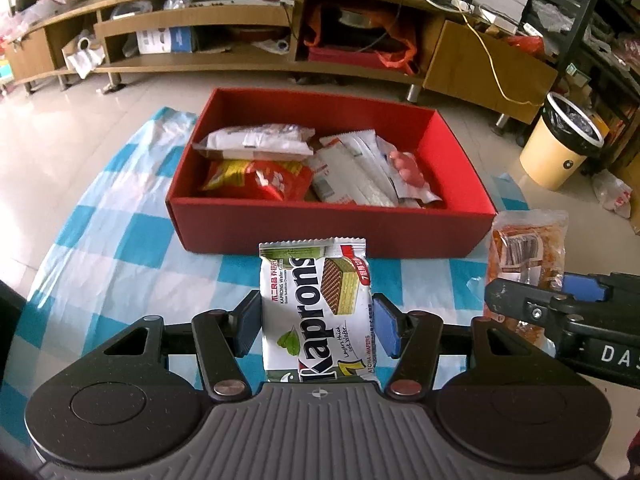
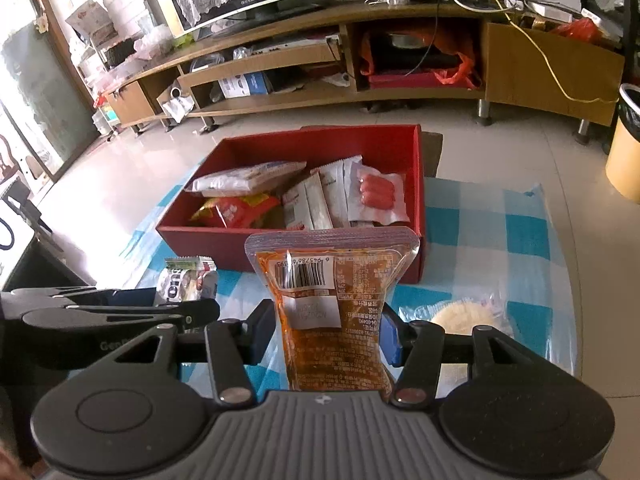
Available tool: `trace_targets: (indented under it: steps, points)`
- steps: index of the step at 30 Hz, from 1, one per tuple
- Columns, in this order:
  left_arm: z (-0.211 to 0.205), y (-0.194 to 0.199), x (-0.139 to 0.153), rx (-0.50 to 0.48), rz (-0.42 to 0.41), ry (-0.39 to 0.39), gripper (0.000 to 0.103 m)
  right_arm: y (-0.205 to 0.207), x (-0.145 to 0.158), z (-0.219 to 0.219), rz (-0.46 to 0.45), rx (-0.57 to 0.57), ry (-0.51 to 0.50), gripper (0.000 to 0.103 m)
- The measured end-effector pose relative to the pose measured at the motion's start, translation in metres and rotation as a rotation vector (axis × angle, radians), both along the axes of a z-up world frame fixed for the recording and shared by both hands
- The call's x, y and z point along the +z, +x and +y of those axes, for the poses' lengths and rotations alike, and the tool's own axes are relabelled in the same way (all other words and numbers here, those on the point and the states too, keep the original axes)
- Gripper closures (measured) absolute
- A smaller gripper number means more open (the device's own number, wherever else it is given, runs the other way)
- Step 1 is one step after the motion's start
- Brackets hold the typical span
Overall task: Organize snacks
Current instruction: 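Lift and carry the Kaprons wafer and brown bread bag over the red box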
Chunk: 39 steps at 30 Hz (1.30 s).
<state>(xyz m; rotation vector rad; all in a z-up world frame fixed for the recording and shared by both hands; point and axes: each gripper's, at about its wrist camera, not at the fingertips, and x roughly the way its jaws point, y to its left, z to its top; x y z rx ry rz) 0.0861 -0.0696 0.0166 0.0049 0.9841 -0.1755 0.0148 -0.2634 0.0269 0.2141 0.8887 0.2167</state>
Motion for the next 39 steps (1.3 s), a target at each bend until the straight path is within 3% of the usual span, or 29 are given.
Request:
trace_targets:
  steps: [39]
  points:
    - [-0.013, 0.06, 0.024, 0.029, -0.1, 0.032, 0.038, 0.065, 0.031, -0.004, -0.072, -0.003, -0.007, 0.051]
